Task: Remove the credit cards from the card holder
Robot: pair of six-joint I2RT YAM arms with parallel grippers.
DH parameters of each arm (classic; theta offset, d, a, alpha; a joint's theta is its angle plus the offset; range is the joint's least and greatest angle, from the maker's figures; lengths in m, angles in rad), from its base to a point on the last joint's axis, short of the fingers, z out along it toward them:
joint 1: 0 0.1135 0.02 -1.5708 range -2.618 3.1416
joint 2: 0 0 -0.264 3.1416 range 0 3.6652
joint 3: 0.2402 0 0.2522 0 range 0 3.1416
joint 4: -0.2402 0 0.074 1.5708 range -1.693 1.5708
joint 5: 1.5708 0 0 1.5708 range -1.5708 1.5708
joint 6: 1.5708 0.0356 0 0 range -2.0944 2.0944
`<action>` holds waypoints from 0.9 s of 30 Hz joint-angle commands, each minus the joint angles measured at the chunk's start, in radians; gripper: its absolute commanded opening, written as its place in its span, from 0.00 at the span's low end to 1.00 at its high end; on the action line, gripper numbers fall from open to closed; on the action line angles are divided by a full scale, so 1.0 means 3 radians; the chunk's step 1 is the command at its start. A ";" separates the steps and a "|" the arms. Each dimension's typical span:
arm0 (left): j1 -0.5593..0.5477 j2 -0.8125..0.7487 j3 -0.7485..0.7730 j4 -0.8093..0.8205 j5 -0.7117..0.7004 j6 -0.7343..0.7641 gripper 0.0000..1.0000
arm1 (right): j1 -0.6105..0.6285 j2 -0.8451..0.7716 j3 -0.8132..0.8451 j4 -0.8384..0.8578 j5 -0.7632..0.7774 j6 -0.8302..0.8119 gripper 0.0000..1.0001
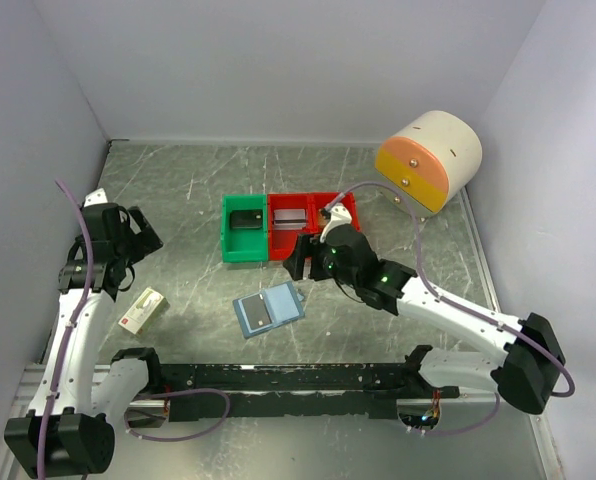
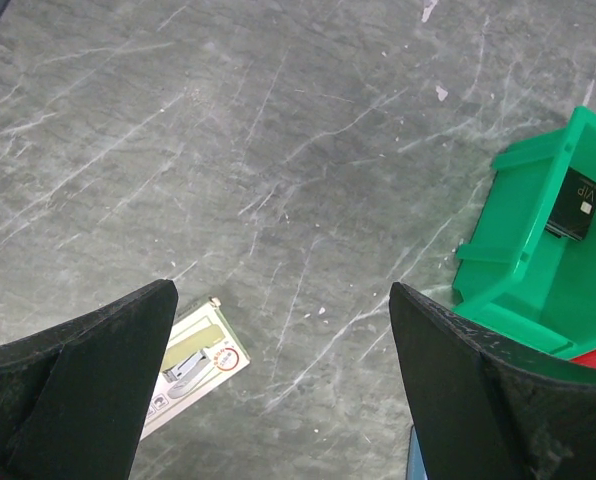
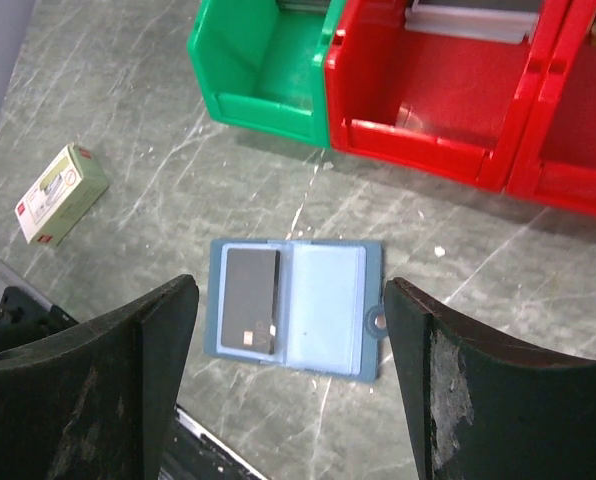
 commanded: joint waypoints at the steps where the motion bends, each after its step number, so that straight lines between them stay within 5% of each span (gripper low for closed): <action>1: 0.0039 -0.0019 -0.0022 0.0104 0.0242 0.0082 1.00 | -0.0010 -0.0122 -0.0156 -0.0092 -0.0114 0.0241 0.76; 4: 0.0040 -0.0027 -0.0086 0.0133 0.0701 -0.0015 0.99 | -0.0007 -0.0095 -0.0165 -0.0080 -0.0286 0.0206 0.76; 9: -0.0109 -0.0100 -0.0672 0.0956 0.1969 -0.0615 0.99 | -0.0008 0.0000 -0.0252 0.0003 -0.0382 0.0162 0.76; 16: -0.1516 0.0155 -0.0676 0.0941 0.1064 -0.0940 0.93 | -0.0011 0.0461 -0.0104 0.0400 -0.0497 0.0254 0.72; 22: -0.1917 0.0377 -0.1024 0.1371 0.1200 -0.1057 0.75 | -0.0012 0.0778 -0.0165 0.0846 -0.0873 0.0451 0.58; 27: -0.2178 0.0487 -0.1106 0.1231 0.1095 -0.1132 0.69 | -0.0014 0.1142 -0.0122 0.0970 -0.1228 0.0399 0.44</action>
